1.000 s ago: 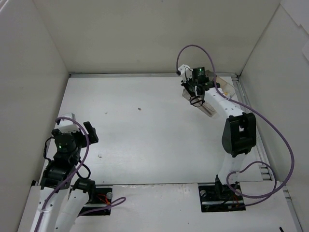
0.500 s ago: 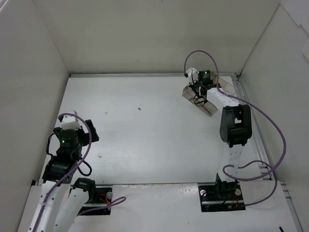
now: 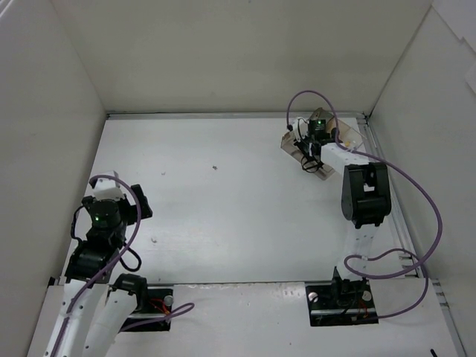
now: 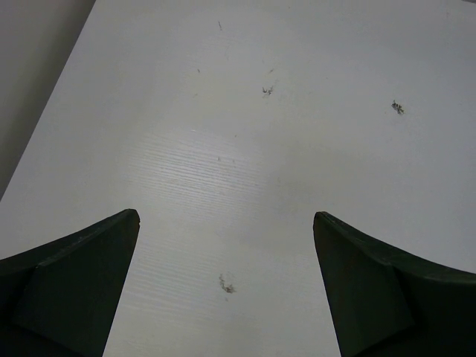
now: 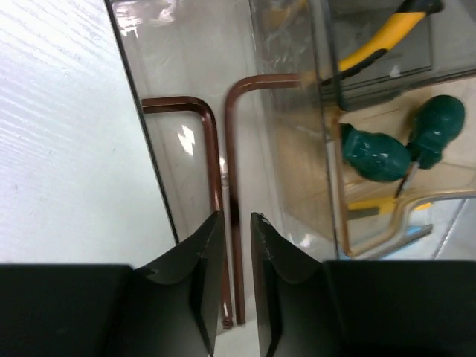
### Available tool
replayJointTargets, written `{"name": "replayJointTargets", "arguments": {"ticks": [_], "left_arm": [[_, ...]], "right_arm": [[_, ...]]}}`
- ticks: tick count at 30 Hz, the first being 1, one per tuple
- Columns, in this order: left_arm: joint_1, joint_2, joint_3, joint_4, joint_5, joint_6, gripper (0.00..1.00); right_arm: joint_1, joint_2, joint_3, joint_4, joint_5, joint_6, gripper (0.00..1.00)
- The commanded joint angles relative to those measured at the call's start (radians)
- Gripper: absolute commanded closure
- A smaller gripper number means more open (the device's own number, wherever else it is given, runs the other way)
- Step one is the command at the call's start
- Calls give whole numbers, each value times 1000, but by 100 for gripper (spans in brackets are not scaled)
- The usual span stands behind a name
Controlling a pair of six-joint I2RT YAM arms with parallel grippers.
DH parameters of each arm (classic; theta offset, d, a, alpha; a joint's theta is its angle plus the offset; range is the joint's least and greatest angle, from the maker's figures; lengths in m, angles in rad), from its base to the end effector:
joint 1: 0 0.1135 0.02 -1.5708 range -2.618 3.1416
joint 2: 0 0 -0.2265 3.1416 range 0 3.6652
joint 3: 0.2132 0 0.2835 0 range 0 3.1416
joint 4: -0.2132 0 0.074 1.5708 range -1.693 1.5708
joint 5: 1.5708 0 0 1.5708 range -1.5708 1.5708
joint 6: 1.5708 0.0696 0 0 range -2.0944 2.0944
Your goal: Sort the tools into containers
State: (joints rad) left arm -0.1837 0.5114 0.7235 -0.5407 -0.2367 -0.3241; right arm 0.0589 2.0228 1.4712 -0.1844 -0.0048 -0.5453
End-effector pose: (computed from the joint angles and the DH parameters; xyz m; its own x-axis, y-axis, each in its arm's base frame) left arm 0.2142 -0.0232 0.2956 -0.2878 -0.2614 -0.9213 -0.1396 0.9632 -0.2297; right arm 0.4919 0.0293 0.1267 -0.5406 -0.5514 -0.6353 -0.4009 0.8328 -0.3817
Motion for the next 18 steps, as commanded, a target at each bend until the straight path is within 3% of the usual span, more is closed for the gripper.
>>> {"name": "replayJointTargets", "arguments": {"ticks": [1,5,9,14,16,18], "left_arm": [[-3,-10,22,58,0,14,0],[-3,-36,22,58,-7,11,0],[-3,-74,24,53,-26,3,0],[-3,-120,21,47,-32,-7,0],[-3,-139,22,45,-33,-15,0],[-3,-146,22,45,-30,-16,0]], "right_arm": [[6,-140,-21,72,-14,33,79],[5,-238,-37,69,-21,102,60],[7,-419,-45,69,-60,230,32],[10,-628,-115,69,-77,363,17],[18,-746,-184,69,-81,438,2],[22,-874,-245,69,-103,511,2]]}}
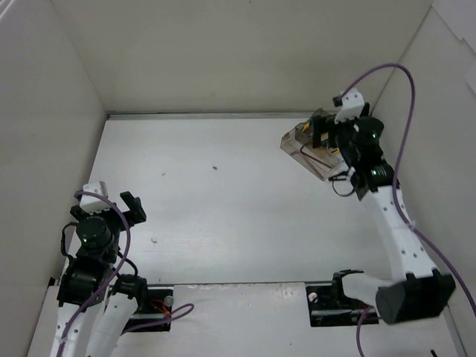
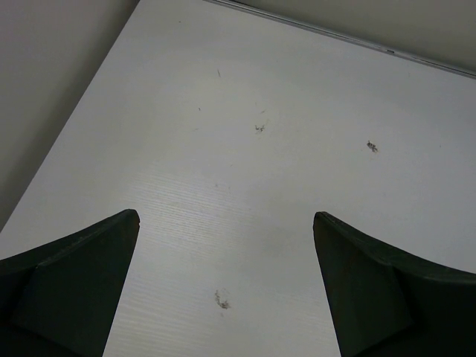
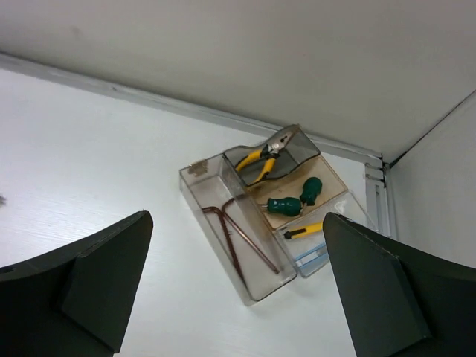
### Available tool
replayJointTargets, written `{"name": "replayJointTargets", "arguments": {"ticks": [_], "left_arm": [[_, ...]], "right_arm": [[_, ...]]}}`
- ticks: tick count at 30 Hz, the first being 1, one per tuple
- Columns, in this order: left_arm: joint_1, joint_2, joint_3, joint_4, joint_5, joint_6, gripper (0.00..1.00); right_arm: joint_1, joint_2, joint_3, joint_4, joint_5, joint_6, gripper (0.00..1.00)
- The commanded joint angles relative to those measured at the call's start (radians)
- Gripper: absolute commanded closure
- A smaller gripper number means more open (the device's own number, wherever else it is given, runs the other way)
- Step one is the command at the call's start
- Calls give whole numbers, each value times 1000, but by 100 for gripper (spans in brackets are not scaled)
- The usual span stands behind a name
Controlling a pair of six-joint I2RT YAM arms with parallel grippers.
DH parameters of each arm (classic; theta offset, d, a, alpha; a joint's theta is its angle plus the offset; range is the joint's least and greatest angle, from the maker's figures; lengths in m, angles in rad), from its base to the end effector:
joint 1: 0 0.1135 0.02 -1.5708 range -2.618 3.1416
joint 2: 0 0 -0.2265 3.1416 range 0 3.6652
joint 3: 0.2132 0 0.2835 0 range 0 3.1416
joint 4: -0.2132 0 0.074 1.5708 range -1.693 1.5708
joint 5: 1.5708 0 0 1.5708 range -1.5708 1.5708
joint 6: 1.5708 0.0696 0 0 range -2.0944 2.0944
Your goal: Sort the tools into containers
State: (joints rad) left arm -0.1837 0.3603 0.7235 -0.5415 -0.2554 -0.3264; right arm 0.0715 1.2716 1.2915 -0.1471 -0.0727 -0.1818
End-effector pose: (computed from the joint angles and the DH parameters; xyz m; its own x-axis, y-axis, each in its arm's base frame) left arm 0.1849 -0.0165 0.3228 -0.1435 -0.2889 -0.9466 -0.1200 0.9545 -0.2731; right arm 0.3700 0.0316 0.3772 -0.0986 -0.1878 -0.9772 -0.1636 0.9717 -0.1703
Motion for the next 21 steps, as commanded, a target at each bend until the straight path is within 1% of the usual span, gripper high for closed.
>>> {"name": "replayJointTargets", "arguments": {"ticks": [1,2,3,4,5,6,7,8,14,17,21], "left_arm": [[-3,0,22,41,-10,-13,0],[-3,-3,24,38,-13,-17,0],[-3,-4,27,34,-13,-19,0],[-3,-9,28,28,-15,-19,0],[-3,-15,30,23,-19,-20,0],[-3,-18,33,12,-19,-23,0],[-3,-29,33,6,-24,-23,0],[-3,-32,33,5,-22,-22,0],[-23,-46,42,-23,-30,-19,0],[-33,-49,30,-3,-27,-20,0],[-33,-35,21,25,-15,-14,0]], "right_arm": [[8,-164,-134,32,-42,172,2],[11,-210,-171,32,-58,226,2],[13,-292,-243,30,-65,251,2],[14,-329,-280,29,-71,274,2],[16,-407,-316,23,-76,297,2],[16,-444,-378,9,-79,304,2],[14,-478,-406,1,-67,332,2],[13,-548,-456,-15,-61,349,2],[14,-770,-589,-81,-75,407,2],[16,-830,-613,-97,-70,438,2],[16,-835,-614,-112,-55,439,2]]}}
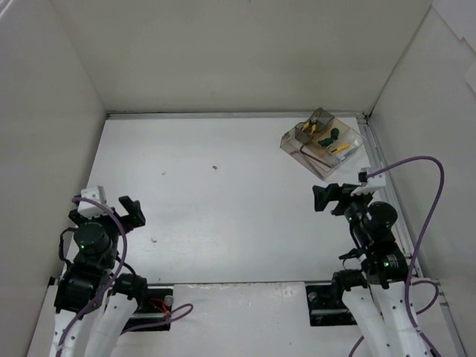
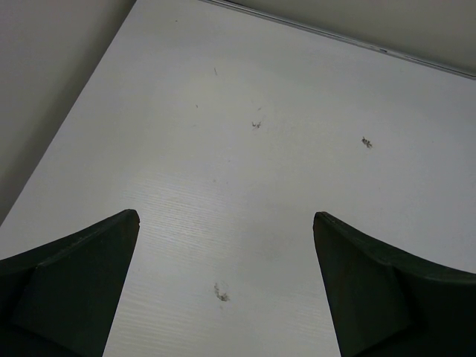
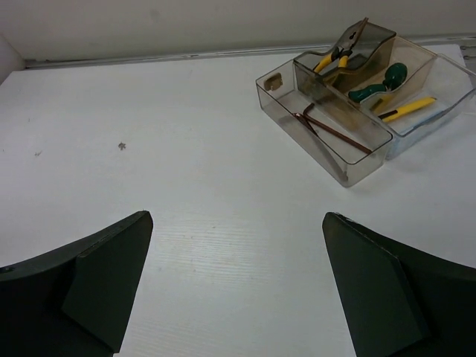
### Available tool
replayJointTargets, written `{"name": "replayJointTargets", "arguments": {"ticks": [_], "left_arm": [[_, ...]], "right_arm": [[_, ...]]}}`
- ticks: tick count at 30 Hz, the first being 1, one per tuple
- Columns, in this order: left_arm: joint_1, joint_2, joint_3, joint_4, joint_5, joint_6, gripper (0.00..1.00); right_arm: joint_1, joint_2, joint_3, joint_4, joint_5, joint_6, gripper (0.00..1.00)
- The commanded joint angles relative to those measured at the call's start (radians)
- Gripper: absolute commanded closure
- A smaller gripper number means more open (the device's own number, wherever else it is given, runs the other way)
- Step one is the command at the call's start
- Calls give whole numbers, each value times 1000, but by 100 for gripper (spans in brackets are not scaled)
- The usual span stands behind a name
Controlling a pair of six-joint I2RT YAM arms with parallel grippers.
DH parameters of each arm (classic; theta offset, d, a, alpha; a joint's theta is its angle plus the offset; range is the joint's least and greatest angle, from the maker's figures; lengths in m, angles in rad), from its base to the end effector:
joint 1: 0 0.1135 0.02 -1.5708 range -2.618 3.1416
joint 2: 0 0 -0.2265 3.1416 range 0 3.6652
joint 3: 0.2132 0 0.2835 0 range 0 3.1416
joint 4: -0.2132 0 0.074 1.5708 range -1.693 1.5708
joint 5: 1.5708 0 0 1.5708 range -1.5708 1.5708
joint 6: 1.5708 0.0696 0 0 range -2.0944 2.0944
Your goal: Sort the tools into containers
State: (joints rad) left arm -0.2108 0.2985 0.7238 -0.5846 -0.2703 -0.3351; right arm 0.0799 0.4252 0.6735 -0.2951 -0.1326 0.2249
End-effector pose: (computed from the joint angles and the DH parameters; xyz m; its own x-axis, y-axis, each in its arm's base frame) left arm 0.1706 -0.0175 0.3267 -0.1280 -0.2967 -0.9464 -0.1040 0.9530 -0.2847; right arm 0.2089 0.0260 0.3265 -0.0925 0.2144 -0.9724 -0.1950 0.9537 0.2288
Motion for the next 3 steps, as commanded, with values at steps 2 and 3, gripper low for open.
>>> {"name": "replayJointTargets", "arguments": {"ticks": [2,3], "left_arm": [[-6,34,20,68,5,-7,0],[-6,36,22,68,6,-5,0]], "right_arm": [[8,21,15,30,-1,25,2],[8,24,17,28,1,25,2]]}}
